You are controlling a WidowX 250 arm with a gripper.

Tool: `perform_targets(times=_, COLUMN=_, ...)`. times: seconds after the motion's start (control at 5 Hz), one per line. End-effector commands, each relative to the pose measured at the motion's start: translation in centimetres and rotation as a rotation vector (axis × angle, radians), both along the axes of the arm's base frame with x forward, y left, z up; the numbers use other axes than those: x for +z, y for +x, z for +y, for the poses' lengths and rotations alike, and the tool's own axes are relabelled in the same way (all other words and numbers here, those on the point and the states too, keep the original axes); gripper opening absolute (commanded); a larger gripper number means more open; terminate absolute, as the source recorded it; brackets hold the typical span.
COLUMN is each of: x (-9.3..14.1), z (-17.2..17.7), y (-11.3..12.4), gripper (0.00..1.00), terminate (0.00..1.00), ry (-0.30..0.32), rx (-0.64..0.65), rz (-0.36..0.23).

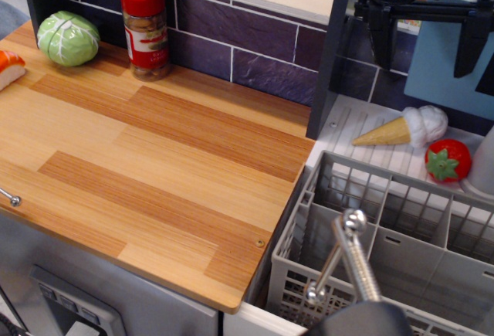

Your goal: Move drying rack out of sink

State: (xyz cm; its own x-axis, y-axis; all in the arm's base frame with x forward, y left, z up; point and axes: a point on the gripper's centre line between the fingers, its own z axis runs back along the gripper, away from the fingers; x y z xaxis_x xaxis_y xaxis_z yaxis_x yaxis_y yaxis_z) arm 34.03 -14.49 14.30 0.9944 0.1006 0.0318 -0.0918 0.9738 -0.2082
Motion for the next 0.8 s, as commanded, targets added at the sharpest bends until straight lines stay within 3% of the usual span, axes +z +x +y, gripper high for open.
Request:
perform_targets(times=0.0, x=0.0, z=0.0, y=0.0, gripper=1.0, terminate=0.0, ry=0.0, rx=0.0, rz=0.0)
perform_targets(times=0.6, x=-6.3, z=-0.2, y=-2.0, gripper=1.0, terminate=0.0, ry=0.076, rx=-0.036, rz=0.009)
